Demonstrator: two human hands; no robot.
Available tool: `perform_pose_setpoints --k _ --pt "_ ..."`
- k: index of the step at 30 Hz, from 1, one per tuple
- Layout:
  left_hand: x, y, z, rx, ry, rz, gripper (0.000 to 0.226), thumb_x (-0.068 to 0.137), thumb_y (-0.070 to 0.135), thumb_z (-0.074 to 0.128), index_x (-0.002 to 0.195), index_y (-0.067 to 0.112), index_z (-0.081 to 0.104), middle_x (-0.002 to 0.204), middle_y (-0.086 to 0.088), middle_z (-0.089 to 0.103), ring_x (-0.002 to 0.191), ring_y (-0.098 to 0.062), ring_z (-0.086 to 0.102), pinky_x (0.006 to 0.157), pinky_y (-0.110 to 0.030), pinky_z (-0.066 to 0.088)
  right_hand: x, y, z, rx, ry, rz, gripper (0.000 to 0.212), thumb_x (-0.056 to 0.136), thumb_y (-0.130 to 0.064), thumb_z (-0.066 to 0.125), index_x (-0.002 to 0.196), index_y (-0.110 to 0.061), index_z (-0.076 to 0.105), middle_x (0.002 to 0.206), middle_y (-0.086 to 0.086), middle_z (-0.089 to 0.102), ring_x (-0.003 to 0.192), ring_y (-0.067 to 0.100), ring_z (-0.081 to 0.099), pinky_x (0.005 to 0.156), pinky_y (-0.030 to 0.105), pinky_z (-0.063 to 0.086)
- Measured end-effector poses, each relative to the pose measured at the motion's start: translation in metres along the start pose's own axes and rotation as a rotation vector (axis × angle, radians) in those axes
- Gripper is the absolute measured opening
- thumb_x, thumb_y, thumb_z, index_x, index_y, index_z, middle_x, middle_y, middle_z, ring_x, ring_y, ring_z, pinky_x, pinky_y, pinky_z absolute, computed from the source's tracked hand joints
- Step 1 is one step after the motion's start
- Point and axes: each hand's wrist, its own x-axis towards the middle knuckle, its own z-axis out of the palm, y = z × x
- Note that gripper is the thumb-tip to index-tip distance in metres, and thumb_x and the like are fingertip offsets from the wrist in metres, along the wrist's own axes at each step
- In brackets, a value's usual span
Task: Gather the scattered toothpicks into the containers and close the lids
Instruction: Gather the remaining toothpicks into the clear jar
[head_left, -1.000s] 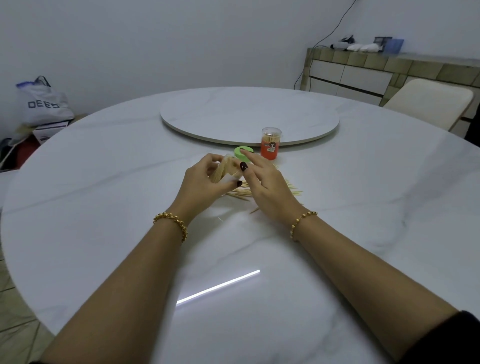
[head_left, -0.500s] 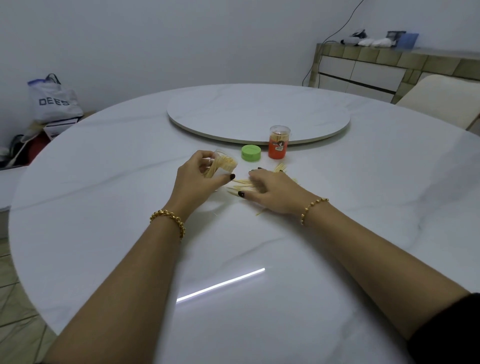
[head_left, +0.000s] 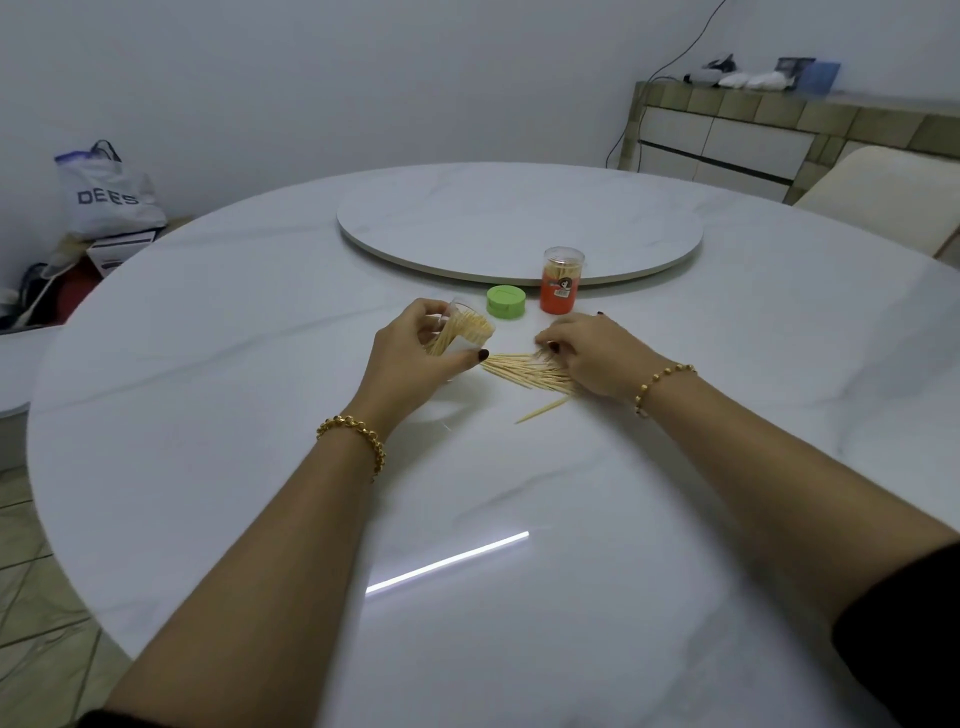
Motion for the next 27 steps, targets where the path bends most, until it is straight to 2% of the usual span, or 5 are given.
perform_pose_setpoints --k 5,14,21,24,27 --pt "0.0 0.001 0.001 -0.01 -0.013 -0.004 0.046 0.072 0.02 0.083 0.11 0.021 0.057 0.104 0.004 0.061 0.089 0.0 0.058 0.056 -0.003 0.044 -0.011 0.014 -0.002 0.018 0.063 0.001 0.031 0.09 -0.003 0.052 0.114 -0.013 0.068 0.116 0.003 0.059 0.104 0.023 0.056 0.091 0.036 0.046" --pt "-0.004 0.002 0.006 0.019 -0.048 0.022 0.047 0.073 0.019 0.082 0.113 0.016 0.058 0.105 0.002 0.061 0.087 0.0 0.057 0.056 -0.003 0.043 -0.021 0.006 0.019 0.082 0.335 0.063 0.022 0.091 -0.008 0.053 0.1 -0.01 0.073 0.098 0.007 0.066 0.095 0.024 0.057 0.081 0.037 0.047" --pt "-0.003 0.0 0.01 0.066 -0.065 0.034 0.046 0.072 0.024 0.083 0.11 0.023 0.058 0.102 0.009 0.06 0.091 0.003 0.057 0.061 -0.004 0.044 -0.022 0.006 0.022 0.083 0.416 0.045 0.02 0.091 -0.011 0.055 0.097 -0.01 0.074 0.096 0.007 0.069 0.094 0.027 0.058 0.083 0.04 0.044" --pt "-0.003 -0.001 0.011 0.097 -0.076 0.043 0.047 0.071 0.027 0.083 0.112 0.024 0.058 0.107 0.006 0.062 0.096 -0.002 0.058 0.068 -0.005 0.043 -0.021 0.006 0.024 0.102 0.421 0.045 0.02 0.091 -0.011 0.054 0.094 -0.011 0.074 0.09 0.007 0.071 0.087 0.027 0.058 0.074 0.032 0.04" --pt "-0.003 -0.002 0.011 0.105 -0.077 0.05 0.047 0.071 0.027 0.083 0.112 0.024 0.058 0.107 0.005 0.062 0.098 -0.004 0.059 0.072 -0.009 0.045 -0.021 0.007 0.026 0.202 0.486 0.09 0.02 0.09 -0.01 0.054 0.089 -0.014 0.073 0.083 0.004 0.072 0.082 0.028 0.06 0.071 0.036 0.047"
